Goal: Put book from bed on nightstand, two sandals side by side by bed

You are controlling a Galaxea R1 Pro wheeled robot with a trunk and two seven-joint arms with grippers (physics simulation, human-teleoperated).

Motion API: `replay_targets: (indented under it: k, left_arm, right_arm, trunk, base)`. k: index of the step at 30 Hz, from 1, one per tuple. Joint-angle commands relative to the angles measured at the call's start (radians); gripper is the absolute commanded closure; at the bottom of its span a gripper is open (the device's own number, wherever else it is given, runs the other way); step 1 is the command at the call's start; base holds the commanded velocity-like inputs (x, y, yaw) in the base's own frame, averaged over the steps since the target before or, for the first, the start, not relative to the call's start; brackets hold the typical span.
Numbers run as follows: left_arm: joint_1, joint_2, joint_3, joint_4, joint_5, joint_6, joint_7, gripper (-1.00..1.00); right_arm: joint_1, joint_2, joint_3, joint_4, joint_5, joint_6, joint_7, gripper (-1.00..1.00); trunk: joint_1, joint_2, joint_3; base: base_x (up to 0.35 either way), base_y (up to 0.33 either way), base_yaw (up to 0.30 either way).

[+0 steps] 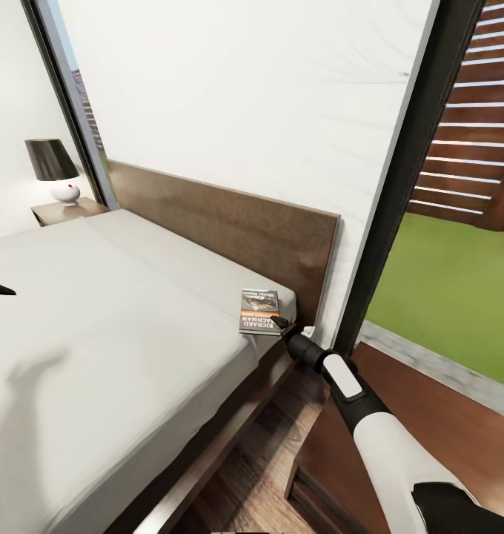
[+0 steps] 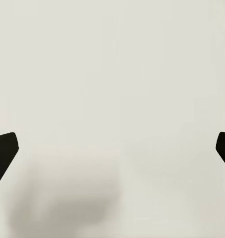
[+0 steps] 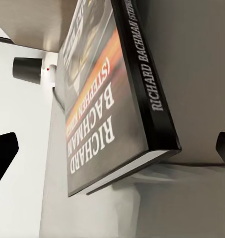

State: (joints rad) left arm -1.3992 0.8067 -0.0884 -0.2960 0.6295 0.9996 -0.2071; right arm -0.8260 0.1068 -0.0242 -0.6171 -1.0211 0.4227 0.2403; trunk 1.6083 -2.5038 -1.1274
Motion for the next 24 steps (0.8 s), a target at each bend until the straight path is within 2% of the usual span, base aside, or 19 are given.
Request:
replay_targets:
  k: [1, 24]
  left_arm:
    - [-0.001, 0.001, -0.008, 0.000, -0.004, 0.001, -0.009, -1.00]
    - [-0.001, 0.002, -0.008, 0.000, -0.004, 0.001, -0.011, -1.00]
  right_arm:
    - [-0.001, 0.001, -0.003, 0.001, -0.005, 0.005, 0.001, -1.00]
    - [-0.002, 0.003, -0.002, 0.003, -0.005, 0.005, 0.001, -1.00]
  trunk:
    - [0.000, 0.000, -0.001]
    - [0.000, 0.000, -0.001]
  base:
    - [0.000, 0.000, 0.000]
    - [0.000, 0.000, 0.000]
